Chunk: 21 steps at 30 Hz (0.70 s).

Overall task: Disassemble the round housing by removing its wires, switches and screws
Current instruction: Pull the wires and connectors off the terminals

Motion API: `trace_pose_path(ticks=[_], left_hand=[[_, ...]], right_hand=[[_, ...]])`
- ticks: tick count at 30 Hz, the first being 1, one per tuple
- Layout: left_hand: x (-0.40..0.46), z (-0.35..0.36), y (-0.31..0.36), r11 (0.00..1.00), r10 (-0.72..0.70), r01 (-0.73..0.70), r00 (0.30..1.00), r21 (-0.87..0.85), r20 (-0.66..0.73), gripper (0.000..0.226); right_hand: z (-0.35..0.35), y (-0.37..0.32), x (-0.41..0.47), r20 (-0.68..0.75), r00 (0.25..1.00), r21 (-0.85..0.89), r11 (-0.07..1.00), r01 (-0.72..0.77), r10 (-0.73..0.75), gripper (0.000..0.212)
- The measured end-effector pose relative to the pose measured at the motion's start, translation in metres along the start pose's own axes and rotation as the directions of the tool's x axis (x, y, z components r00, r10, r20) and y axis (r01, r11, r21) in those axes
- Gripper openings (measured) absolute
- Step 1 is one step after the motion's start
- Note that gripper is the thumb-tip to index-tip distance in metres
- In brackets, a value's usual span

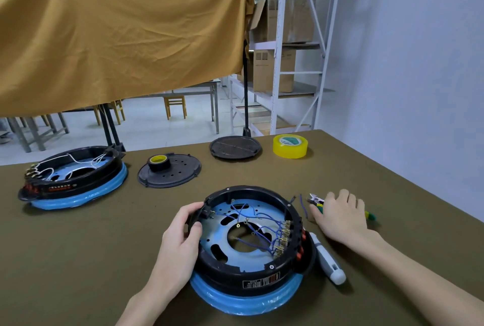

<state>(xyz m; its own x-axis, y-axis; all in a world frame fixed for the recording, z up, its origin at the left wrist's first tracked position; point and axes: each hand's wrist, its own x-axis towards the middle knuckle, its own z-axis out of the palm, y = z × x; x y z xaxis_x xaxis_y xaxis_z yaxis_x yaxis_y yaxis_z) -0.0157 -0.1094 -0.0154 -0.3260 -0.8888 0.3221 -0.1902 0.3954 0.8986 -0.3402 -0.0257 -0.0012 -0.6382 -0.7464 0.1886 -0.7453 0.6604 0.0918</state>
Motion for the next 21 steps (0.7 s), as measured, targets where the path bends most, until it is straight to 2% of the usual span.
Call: trace_pose_path(ticks=[2,3,4,5,6,8,11,13,15,18,21], left_hand=[[-0.001,0.000,0.001,1.000,0.000,0.000,1.000,0.024,0.002,0.042],[0.000,0.000,0.002,1.000,-0.005,0.005,1.000,0.030,0.004,0.042],[0.000,0.000,0.002,0.999,-0.011,0.010,1.000,0.037,0.007,0.042],[0.000,-0.001,0.003,0.999,-0.015,0.014,1.000,0.045,0.011,0.042],[0.001,-0.002,0.002,0.998,-0.017,0.017,1.000,0.054,0.011,0.042],[0.001,-0.003,0.002,0.998,-0.021,0.020,1.000,0.067,0.009,0.043],[0.000,-0.004,0.002,0.997,-0.016,0.015,1.000,0.081,0.014,0.044],[0.000,-0.004,0.002,0.996,-0.013,0.011,1.000,0.089,0.018,0.044],[0.000,-0.005,0.001,0.996,-0.012,0.010,1.000,0.089,0.023,0.044],[0.001,-0.005,0.000,0.996,-0.005,0.003,1.000,0.085,0.025,0.044],[0.002,-0.005,-0.002,0.996,-0.004,0.002,1.000,0.089,0.018,0.044]], right_hand=[[-0.019,-0.013,-0.003,-0.127,0.989,0.236,0.966,0.103,-0.074,0.042],[-0.031,-0.023,-0.006,-0.212,0.970,0.408,0.891,0.201,-0.122,0.034],[-0.044,-0.035,-0.012,-0.300,0.938,0.552,0.771,0.318,-0.172,0.024],[-0.056,-0.049,-0.018,-0.360,0.904,0.627,0.657,0.418,-0.231,0.017],[-0.066,-0.064,-0.026,-0.384,0.869,0.646,0.581,0.495,-0.313,0.015],[-0.077,-0.093,-0.042,-0.376,0.785,0.602,0.514,0.611,-0.492,0.016],[-0.073,-0.129,-0.050,-0.299,0.688,0.448,0.539,0.713,-0.661,0.022],[-0.071,-0.144,-0.047,-0.198,0.671,0.293,0.610,0.736,-0.714,0.028],[-0.069,-0.150,-0.043,-0.185,0.673,0.248,0.628,0.738,-0.717,0.025],[-0.065,-0.150,-0.036,-0.157,0.694,0.401,0.596,0.695,-0.703,0.020],[-0.063,-0.151,-0.033,-0.168,0.684,0.476,0.550,0.686,-0.710,0.018]])
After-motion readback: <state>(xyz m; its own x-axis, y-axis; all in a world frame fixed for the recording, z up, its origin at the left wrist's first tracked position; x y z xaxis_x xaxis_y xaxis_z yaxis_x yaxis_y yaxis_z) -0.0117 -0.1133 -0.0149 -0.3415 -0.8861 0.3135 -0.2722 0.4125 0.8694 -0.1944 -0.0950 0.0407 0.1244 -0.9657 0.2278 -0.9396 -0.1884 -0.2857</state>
